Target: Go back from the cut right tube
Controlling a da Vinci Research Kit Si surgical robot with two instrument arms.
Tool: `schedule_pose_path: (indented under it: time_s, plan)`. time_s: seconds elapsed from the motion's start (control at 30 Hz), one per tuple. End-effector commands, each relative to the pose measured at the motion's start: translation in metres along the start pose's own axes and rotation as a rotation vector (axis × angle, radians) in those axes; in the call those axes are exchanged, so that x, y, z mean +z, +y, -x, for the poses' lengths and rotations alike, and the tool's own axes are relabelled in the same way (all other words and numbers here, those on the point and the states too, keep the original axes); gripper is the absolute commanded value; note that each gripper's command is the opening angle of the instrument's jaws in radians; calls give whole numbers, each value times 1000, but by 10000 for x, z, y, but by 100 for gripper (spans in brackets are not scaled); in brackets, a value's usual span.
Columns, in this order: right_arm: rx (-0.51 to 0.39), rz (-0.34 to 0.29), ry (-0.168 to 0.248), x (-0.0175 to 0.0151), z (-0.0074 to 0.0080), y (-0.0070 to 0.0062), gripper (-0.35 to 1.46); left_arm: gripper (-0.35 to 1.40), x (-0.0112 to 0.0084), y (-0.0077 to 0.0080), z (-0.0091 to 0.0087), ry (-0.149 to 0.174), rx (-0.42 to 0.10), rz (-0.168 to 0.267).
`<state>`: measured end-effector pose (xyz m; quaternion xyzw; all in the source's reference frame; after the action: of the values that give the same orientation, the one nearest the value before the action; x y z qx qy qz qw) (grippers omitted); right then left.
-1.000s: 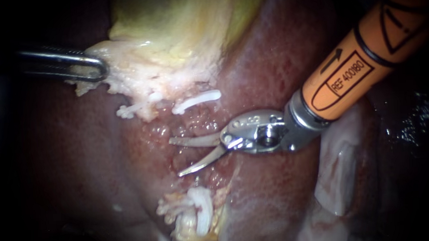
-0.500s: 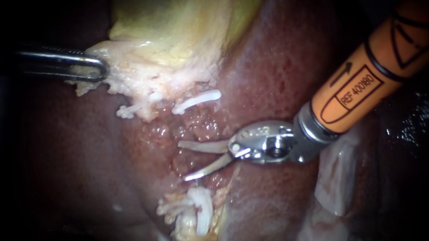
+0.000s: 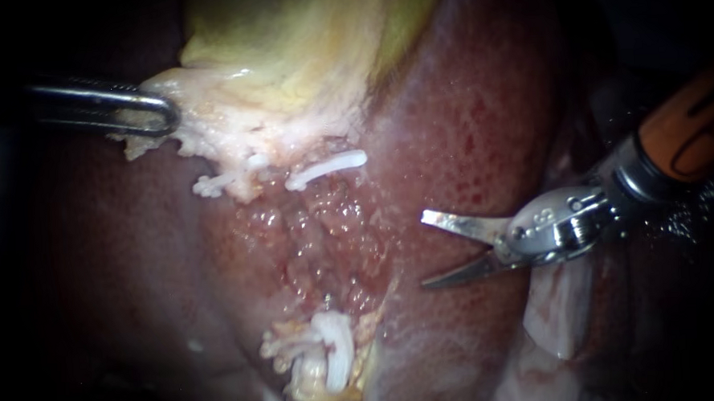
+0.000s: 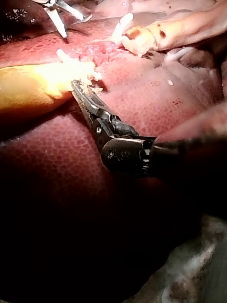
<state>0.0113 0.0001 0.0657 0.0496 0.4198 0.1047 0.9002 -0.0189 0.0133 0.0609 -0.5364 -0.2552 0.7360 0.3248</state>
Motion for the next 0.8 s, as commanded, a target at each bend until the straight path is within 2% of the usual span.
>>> schedule_pose_path:
  time_s: [0.03, 0.2, 0.4, 0.57, 0.8]
  plan:
    - [-13, -14, 2, -3, 0, 2, 143, -35, 0, 0, 1, 0, 0, 0]
    - [-35, -88, 31, -17, 1, 9, 133, -35, 1, 0, 1, 0, 0, 0]
    - [-38, -102, 36, -26, -3, 13, 128, -35, 6, -2, 7, 1, 3, -4]
    - [-36, -103, 36, -28, -6, 13, 128, -35, 22, -11, 28, 5, 10, -13]
    - [-36, -104, 37, -30, -8, 11, 128, -35, 54, -23, 57, -26, -14, -2]
